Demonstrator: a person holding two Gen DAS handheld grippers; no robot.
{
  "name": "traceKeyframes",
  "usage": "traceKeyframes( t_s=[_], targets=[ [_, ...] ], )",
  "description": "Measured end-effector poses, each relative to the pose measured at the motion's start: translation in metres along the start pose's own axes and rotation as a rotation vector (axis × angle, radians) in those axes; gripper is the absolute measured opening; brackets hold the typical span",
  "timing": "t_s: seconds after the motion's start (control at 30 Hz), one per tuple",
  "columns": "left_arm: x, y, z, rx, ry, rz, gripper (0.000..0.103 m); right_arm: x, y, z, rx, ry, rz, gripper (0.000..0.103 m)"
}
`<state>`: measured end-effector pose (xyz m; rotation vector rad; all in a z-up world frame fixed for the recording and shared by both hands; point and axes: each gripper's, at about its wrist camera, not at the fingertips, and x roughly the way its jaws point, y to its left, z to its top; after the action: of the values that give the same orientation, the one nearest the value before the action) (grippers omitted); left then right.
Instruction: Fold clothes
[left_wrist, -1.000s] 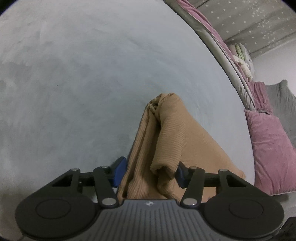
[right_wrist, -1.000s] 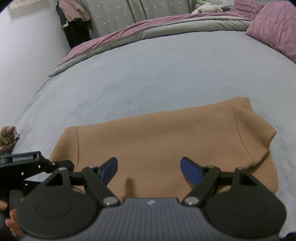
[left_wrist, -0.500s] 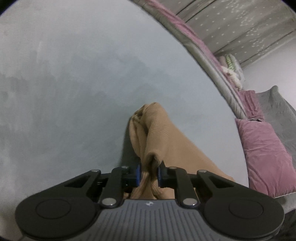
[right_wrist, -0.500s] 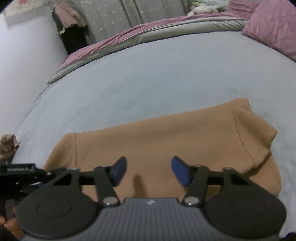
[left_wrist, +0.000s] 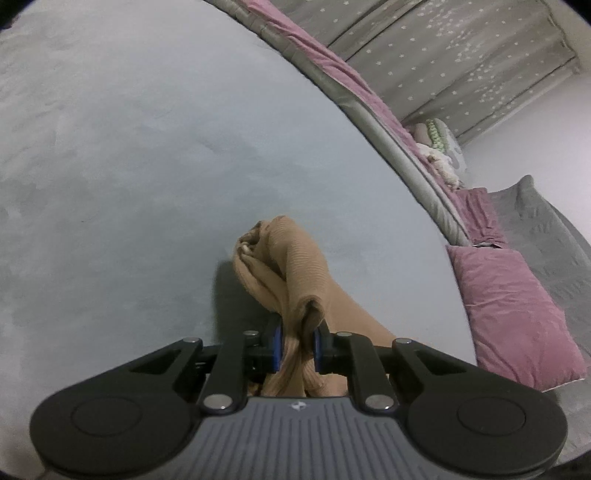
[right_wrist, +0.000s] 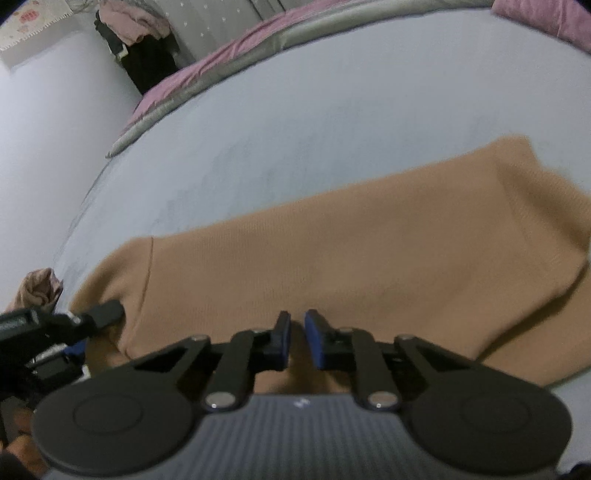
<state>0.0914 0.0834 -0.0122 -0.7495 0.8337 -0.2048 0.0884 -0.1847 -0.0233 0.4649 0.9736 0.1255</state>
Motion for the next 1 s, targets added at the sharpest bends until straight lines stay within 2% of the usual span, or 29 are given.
traceKeyframes(
  t_s=[0.2,0.3,0.5,0.63,0.8,1.0],
  targets=[
    [-0.005,-0.021,-0.001,0.065,-0.029,-0.019,0.013,0.006,-0.005,-0.002,0.021,0.007,0.015,0.009],
    [-0.007,-0.026,0.000,0.096,-0.043,-0.019,0.013,-0.003,-0.010,0.004,0.084,-0.010,0.062,0.016],
    [-0.009,-0.037,-0.001,0.165,-0.068,-0.022,0.013,-0.013,-0.019,0.034,0.112,-0.111,0.066,0.016],
    [-0.011,-0.044,-0.003,0.212,-0.084,-0.029,0.013,0.003,-0.022,0.048,0.137,-0.108,0.093,0.016],
    [-0.013,-0.055,-0.005,0.262,-0.089,-0.050,0.013,0.020,-0.023,0.058,0.120,-0.109,0.065,0.015],
    [-0.010,-0.069,-0.012,0.311,-0.091,-0.066,0.013,0.046,-0.021,0.055,0.081,-0.108,0.031,0.006]
  ],
)
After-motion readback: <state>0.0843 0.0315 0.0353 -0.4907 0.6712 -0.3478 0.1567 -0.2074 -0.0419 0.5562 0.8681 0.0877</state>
